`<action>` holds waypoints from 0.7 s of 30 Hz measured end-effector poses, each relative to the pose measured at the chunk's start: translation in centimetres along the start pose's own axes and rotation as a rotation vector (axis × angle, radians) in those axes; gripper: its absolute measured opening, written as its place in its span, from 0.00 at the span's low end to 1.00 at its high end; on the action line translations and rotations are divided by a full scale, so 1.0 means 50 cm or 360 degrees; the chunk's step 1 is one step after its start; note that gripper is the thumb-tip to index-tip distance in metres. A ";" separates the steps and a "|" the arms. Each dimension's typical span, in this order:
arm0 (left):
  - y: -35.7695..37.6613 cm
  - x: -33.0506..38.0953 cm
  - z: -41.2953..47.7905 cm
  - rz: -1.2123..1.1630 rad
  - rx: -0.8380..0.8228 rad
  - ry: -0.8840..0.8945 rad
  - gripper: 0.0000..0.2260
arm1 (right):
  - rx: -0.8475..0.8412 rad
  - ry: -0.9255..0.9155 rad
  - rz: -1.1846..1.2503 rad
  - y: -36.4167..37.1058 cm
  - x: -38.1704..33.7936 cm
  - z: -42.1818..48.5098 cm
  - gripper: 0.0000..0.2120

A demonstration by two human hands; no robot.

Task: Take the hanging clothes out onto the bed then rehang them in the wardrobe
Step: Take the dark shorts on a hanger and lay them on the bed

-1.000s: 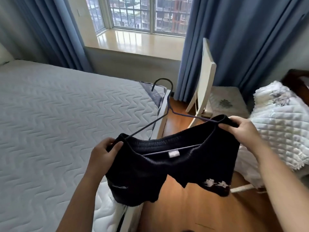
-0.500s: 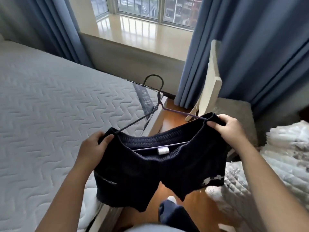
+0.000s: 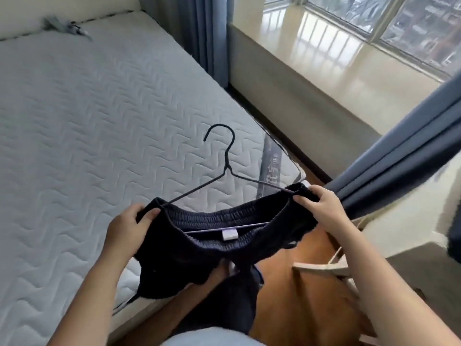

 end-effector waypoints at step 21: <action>0.348 -0.005 0.385 0.0011 -0.0231 -0.0759 0.13 | -0.0621 0.0135 -0.0635 0.091 0.077 0.645 0.13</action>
Point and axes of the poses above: each hand's wrist, its own z-axis towards the middle knuckle, its own y-axis out of the palm, x = y × z, the point moved 8 cm from there along z, towards the middle knuckle, and after that the axes turned 2 degrees about y, right-handed, at the moved point
